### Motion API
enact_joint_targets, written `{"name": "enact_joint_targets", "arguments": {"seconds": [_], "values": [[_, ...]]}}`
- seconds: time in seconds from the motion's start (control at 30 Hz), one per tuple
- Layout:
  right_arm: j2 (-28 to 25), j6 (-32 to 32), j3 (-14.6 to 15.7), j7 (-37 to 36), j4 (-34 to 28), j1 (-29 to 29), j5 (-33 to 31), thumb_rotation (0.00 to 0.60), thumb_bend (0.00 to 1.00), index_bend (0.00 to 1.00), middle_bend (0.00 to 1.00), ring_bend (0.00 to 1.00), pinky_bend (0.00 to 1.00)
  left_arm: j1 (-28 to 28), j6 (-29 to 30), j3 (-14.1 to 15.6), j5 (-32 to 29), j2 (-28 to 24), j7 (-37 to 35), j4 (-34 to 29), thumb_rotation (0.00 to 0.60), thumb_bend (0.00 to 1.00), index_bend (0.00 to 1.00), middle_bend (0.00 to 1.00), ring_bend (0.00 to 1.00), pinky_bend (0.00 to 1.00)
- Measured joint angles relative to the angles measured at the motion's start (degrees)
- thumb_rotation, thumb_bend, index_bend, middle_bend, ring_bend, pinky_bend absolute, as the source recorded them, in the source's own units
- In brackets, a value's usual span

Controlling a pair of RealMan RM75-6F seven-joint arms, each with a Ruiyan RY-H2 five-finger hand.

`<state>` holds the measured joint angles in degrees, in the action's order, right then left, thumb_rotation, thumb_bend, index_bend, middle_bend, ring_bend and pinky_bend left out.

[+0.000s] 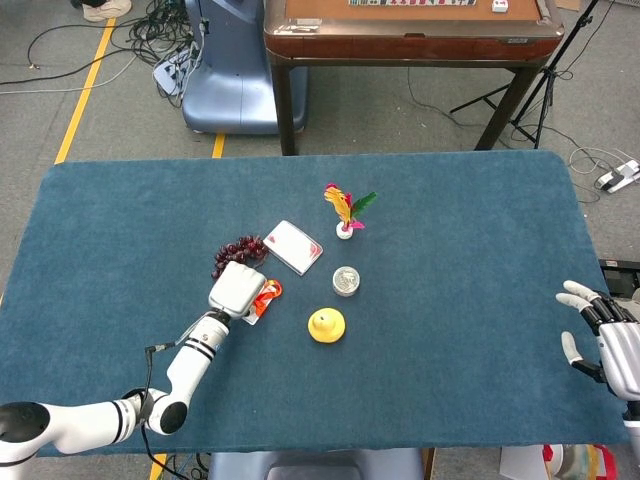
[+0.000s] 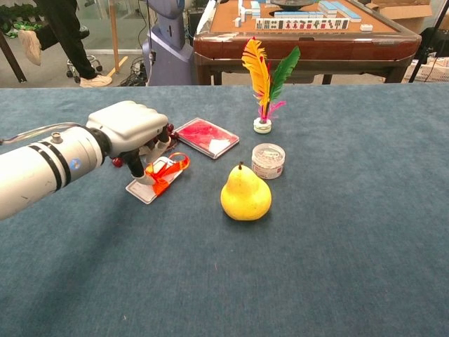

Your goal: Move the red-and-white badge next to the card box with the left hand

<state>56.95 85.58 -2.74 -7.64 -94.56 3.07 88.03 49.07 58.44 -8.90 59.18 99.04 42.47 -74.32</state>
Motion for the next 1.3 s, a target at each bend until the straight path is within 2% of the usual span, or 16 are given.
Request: {"name": "enact_joint_targets", "arguments": {"seconds": [0.37,0.8,1.03,1.3], "values": [[0.36,-0.51,0.25,0.75,-0.03,0.24,0.2,0.6,0.47,0.27,0.2,0.16,0.36,0.53,1.84,-1.59,-0.11,2.35,0.58,2.41,0.6,0.0,0.77,1.0,1.0,1.0],[0.17,-0.35,0.17,0.34,0.01,0.2,0.12,0.6,0.47,0.27,0.2,0.16,0.36,0.16,3.36,-1.85,1.46,2.92,-0.54,1.43,0.6,0.0,0.77,1.0,1.0,1.0],[0.26,-0.45,0.28,0.62,-0.06,0.25,0.27,0.6,0.47,0.27,0.2,0.16,0.36,-2.2,6.88,-1.21,2.86,-1.36,-0.23,-4.85,0.6,0.0,0.76,1.0,0.98,1.0],[0.53,-0.69,0.05,1.33,0.0,0.35,-0.35,0.6,0.47,0.27,0.2,0.16,0.36,-7.49,13.23,0.34,5.3,-10.17,-0.54,-15.41,0.6,0.0,0.71,1.0,0.94,1.0]]}}
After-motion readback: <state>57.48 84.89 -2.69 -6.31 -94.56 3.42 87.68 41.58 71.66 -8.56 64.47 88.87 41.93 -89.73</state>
